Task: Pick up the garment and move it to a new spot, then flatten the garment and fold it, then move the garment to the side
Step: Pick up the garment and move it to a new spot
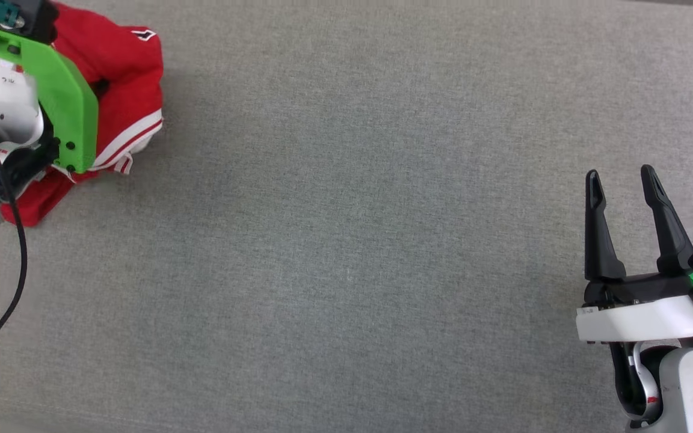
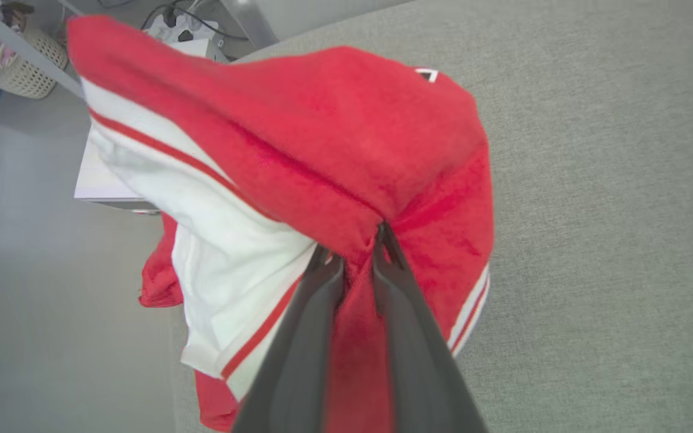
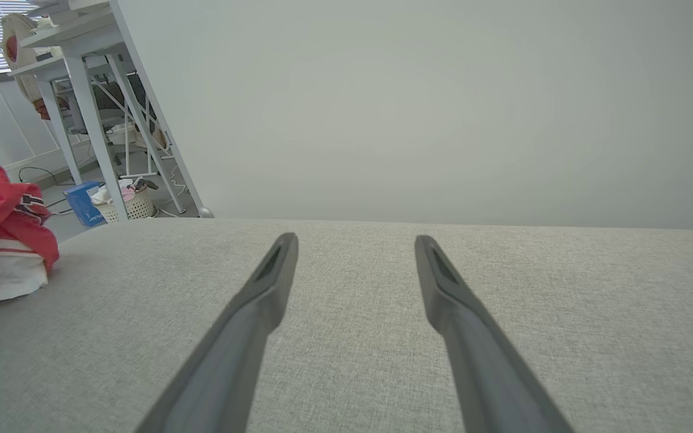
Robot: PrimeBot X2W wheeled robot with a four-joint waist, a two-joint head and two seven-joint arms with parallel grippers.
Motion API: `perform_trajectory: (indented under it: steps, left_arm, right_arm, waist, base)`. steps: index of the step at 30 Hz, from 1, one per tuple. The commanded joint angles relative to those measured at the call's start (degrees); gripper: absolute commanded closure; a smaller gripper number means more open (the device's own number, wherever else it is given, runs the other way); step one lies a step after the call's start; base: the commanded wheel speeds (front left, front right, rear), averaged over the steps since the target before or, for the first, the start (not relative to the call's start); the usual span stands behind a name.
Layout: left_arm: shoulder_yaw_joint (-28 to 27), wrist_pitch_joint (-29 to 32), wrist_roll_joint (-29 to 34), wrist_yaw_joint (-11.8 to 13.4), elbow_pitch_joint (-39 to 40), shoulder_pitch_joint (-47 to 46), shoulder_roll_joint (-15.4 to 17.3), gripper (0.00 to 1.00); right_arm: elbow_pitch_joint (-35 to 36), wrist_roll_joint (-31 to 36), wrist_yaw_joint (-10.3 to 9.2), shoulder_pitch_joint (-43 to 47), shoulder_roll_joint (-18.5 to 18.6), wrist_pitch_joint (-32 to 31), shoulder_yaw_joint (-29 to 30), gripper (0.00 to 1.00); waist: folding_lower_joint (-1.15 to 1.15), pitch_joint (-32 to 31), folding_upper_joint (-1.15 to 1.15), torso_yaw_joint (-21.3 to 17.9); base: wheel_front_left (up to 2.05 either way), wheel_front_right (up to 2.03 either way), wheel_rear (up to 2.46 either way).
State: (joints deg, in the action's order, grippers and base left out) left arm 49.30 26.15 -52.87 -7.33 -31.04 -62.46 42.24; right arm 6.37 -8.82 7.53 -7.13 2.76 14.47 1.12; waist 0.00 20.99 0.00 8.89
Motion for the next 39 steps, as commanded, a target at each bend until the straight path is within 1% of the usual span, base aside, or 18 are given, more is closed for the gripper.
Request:
perform_trajectory:
  steps: [1,6,10,18,23,27,30,34,36,39]
  left_arm:
    - [1.1,-0.5,1.1,-0.2,1.5,-1.7,0.4,1.0]
    - [5.0,-0.6,3.1,-0.2,8.0,-5.1,0.3,1.0]
    - [8.3,-0.1,4.7,-0.2,12.6,-8.0,-0.8,1.0]
    - [13.5,-0.3,4.7,-0.2,18.7,-14.4,-6.0,1.0]
    - [16.6,-1.7,3.8,-0.2,20.2,-18.1,-9.7,1.0]
    - [19.6,-3.5,3.5,-0.2,20.7,-19.5,-12.8,1.0]
    - [21.8,-4.4,2.8,-0.2,20.2,-18.2,-15.4,1.0]
    - [23.7,-4.4,2.8,-0.2,18.0,-13.3,-18.5,1.0]
    - [24.0,-3.2,3.5,-0.2,17.0,-9.4,-19.8,1.0]
    - [24.0,0.5,7.0,-0.2,16.7,-2.1,-20.9,1.0]
  right_arm:
    - [-0.3,-0.5,-0.04,0.6,0.1,0.5,0.0,0.0]
    - [-0.6,-2.3,-0.04,1.1,0.1,0.5,0.2,0.0]
    - [-0.9,-3.5,-0.04,1.8,0.1,0.5,0.4,0.0]
    - [-1.4,-5.3,-0.04,3.2,0.1,0.5,1.2,0.0]
    - [-1.5,-6.3,-0.04,3.4,0.1,0.5,1.6,0.0]
    - [-1.6,-6.8,-0.04,3.6,0.1,0.5,2.2,0.0]
    - [-1.6,-7.0,-0.04,3.9,0.1,0.5,2.7,0.0]
    - [-1.7,-7.1,-0.04,4.0,0.1,0.5,2.9,0.0]
    - [-1.8,-7.0,-0.04,3.7,0.1,0.5,2.8,0.0]
    - [-1.8,-6.7,-0.04,3.1,0.1,0.5,2.4,0.0]
  waist:
    - [0.0,-2.2,0.0,0.1]
    - [0.0,-4.3,0.0,-2.1]
    - [0.0,-5.7,0.0,-4.6]
    - [0.0,-7.3,0.0,-10.2]
    - [0.0,-7.1,0.0,-13.7]
    - [0.0,-6.7,0.0,-15.4]
    - [0.0,-6.4,0.0,-15.8]
    - [0.0,-6.0,0.0,-15.7]
    - [0.0,-5.6,0.0,-15.4]
    - [0.0,-4.9,0.0,-15.1]
  base:
    - [0.0,0.0,0.0]
    - [0.0,0.0,0.0]
    - [0.0,0.0,0.0]
    - [0.0,0.0,0.0]
    - [0.0,0.0,0.0]
    - [0.0,0.0,0.0]
    - [0.0,0.0,0.0]
    - [0.0,0.0,0.0]
    - [0.0,0.0,0.0]
    - [0.0,0.0,0.0]
